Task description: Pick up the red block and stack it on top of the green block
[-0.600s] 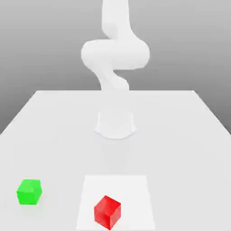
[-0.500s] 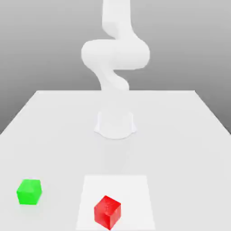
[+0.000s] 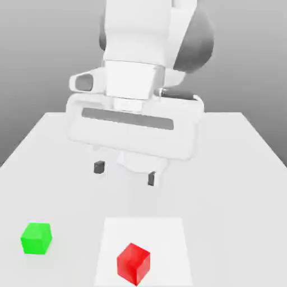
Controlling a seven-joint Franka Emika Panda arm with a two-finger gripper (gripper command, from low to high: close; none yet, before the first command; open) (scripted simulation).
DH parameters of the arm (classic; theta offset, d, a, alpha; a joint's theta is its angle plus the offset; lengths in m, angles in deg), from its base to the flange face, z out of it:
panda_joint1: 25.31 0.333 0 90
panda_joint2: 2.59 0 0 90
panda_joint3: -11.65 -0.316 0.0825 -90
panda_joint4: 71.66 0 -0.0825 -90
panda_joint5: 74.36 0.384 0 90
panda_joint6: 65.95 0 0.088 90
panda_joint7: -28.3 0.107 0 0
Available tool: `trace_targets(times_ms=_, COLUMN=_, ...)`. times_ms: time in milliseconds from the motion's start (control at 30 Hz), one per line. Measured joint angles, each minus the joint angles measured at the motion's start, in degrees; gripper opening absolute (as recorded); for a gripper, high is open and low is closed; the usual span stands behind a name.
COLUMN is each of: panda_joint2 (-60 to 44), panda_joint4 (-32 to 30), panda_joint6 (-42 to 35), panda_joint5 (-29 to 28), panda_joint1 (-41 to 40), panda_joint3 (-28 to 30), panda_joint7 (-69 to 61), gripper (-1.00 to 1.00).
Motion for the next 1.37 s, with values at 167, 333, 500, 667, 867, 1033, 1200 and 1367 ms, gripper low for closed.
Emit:
trace_targets(times_ms=167, panda_joint2=-10.03, panda_joint4=-2.21, panda_joint6=4.24, panda_joint5=1.95, panda_joint1=-0.12, panda_joint3=0.08, panda_joint7=4.21, gripper=0.0)
trace_targets(times_ms=333, panda_joint2=-20.19, panda_joint4=-1.95, panda_joint6=11.37, panda_joint5=1.57, panda_joint1=0.82, panda_joint3=1.29, panda_joint7=6.57, gripper=0.0)
trace_targets(times_ms=500, panda_joint2=-23.74, panda_joint4=-1.43, panda_joint6=14.34, panda_joint5=0.6, panda_joint1=1.44, panda_joint3=2.1, panda_joint7=7.3, gripper=-1.0)
trace_targets(times_ms=667, panda_joint2=-22.39, panda_joint4=-1.64, panda_joint6=13.23, panda_joint5=0.97, panda_joint1=1.17, panda_joint3=1.76, panda_joint7=7.09, gripper=-1.0)
trace_targets(times_ms=867, panda_joint2=-12.8, panda_joint4=-3.31, panda_joint6=5.22, panda_joint5=4.05, panda_joint1=-2.53, panda_joint3=3.06, panda_joint7=4.8, gripper=-1.0)
trace_targets(times_ms=1033, panda_joint2=-8.81, panda_joint4=-4.35, panda_joint6=2.3, panda_joint5=6.27, panda_joint1=-11.32, panda_joint3=10.75, panda_joint7=3.23, gripper=-1.0)
trace_targets(times_ms=1200, panda_joint2=-12.51, panda_joint4=-4.54, panda_joint6=6.27, panda_joint5=9.01, panda_joint1=-16.76, panda_joint3=13.15, panda_joint7=1.29, gripper=-1.0)
trace_targets(times_ms=1367, panda_joint2=-16.19, panda_joint4=-4.37, panda_joint6=9.74, panda_joint5=10.02, panda_joint1=-17.31, panda_joint3=12.51, panda_joint7=0.57, gripper=1.0)
